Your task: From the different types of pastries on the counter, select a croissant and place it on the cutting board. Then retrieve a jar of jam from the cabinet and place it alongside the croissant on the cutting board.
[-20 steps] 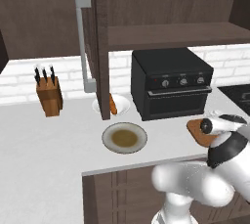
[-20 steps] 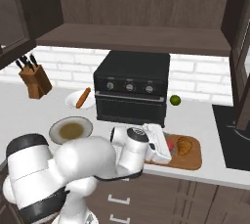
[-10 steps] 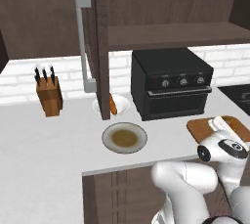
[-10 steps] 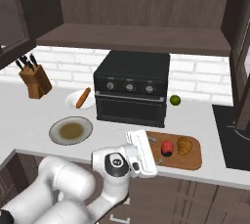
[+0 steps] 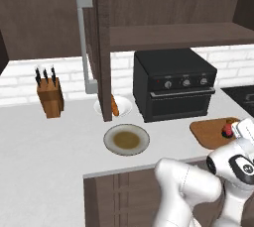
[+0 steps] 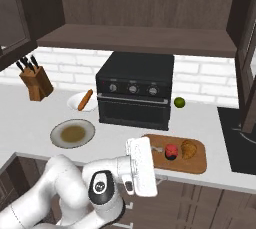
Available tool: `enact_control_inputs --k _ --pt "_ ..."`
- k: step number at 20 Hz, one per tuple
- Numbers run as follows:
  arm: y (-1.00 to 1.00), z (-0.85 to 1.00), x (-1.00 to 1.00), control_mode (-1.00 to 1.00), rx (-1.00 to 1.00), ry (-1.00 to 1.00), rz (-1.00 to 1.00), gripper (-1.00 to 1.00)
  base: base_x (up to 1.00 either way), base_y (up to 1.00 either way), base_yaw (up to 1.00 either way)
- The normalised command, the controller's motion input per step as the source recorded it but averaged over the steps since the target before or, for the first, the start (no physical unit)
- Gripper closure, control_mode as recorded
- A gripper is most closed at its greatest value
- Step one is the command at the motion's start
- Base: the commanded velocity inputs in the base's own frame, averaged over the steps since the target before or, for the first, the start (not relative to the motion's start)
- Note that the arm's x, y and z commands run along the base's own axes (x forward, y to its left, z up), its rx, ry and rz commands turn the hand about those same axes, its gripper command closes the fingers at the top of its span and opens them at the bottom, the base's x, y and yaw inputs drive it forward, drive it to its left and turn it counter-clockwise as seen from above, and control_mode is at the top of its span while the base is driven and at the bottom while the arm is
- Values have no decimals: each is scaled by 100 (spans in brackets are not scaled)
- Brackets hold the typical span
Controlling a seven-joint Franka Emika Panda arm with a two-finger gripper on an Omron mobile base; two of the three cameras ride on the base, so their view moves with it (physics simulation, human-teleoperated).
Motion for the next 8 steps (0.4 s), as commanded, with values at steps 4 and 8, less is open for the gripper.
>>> enact_control_inputs --k 4,8 --pt "72 100 -47 -100 -13 -45 0 -100 0 0 0" --pt "90 100 -41 -100 -18 -44 0 -100 0 0 0"
